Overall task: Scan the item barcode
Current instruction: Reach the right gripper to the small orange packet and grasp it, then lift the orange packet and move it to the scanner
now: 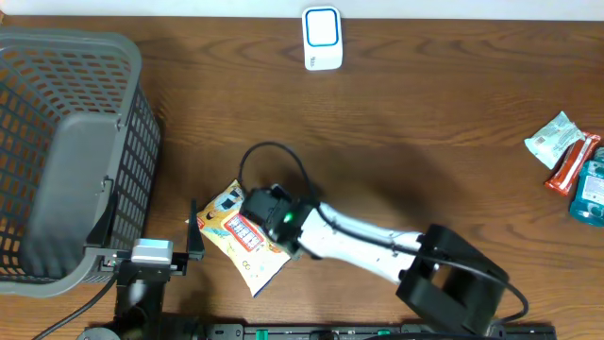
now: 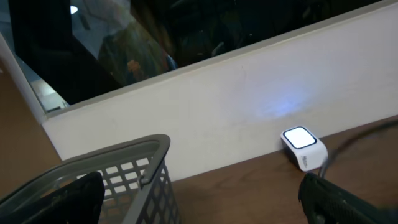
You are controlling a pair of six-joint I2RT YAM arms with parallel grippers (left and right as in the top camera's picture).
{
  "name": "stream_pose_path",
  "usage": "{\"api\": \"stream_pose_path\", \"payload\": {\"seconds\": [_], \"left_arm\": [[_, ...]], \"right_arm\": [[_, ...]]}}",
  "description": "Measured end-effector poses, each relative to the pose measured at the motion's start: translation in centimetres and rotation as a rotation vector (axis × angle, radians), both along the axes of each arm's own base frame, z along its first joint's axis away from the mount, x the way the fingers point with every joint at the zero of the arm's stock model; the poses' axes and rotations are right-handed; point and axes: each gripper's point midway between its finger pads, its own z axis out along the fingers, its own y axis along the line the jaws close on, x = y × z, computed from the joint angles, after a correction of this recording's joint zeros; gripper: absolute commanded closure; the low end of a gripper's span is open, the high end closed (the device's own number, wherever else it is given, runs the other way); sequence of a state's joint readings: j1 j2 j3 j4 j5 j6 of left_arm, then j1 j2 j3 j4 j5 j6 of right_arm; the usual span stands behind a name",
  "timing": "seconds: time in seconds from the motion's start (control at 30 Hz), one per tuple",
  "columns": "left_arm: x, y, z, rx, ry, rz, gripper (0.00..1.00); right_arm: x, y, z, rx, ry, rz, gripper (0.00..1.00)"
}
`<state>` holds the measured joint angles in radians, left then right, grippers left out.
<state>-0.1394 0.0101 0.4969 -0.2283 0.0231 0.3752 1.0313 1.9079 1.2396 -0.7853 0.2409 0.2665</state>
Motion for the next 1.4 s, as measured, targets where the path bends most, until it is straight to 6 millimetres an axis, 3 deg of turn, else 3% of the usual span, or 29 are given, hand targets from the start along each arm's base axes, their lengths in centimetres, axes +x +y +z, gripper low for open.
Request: {"api": "stream_pose_path", "payload": {"seconds": [0.03,0.1,0.2,0.23,0.3,0.4,0.6,0.67,0.87,1.07,1.4], "left_arm": [[0.0,0.0,0.0,0.0,-0.001,0.0,0.0],[0.0,0.0,0.0,0.0,0.0,0.0,0.0],[0.0,0.0,0.0,0.0,0.0,0.0,0.0],[0.0,0.0,0.0,0.0,0.0,0.0,0.0],[0.0,0.0,0.0,0.0,0.0,0.0,0.0],[0.0,0.0,0.0,0.0,-0.002,0.0,0.0],[0.0,0.0,0.0,0.0,0.0,0.0,0.0],[0.0,0.0,0.0,0.0,0.0,0.0,0.0],[0.0,0.0,0.0,0.0,-0.001,0.0,0.0],[0.0,0.0,0.0,0.0,0.0,0.0,0.0],[0.0,0.0,0.0,0.0,0.0,0.0,0.0]], "right_arm": [[0.4,0.0,0.6,0.025,0.027,-0.038,0.99],[5.0,-0.7,5.6,0.26,0.09,-0.317,0.98],[8.3,-3.9,8.6,0.459,0.202,-0.678,0.99],[8.5,-4.9,8.7,0.483,0.24,-0.771,0.98],[7.3,-7.0,8.6,0.497,0.414,-1.104,0.99],[4.7,-8.2,8.7,0.425,0.569,-1.425,0.98],[0.6,-10.3,9.3,0.188,0.694,-1.955,0.98],[-0.5,-10.5,9.6,0.127,0.715,-2.017,0.98],[-6.5,-11.7,12.4,-0.207,0.85,-2.12,0.98],[-6.9,-10.1,13.6,-0.179,0.999,-2.078,0.98],[-6.9,-9.2,14.2,-0.125,1.094,-2.003,0.96]]}}
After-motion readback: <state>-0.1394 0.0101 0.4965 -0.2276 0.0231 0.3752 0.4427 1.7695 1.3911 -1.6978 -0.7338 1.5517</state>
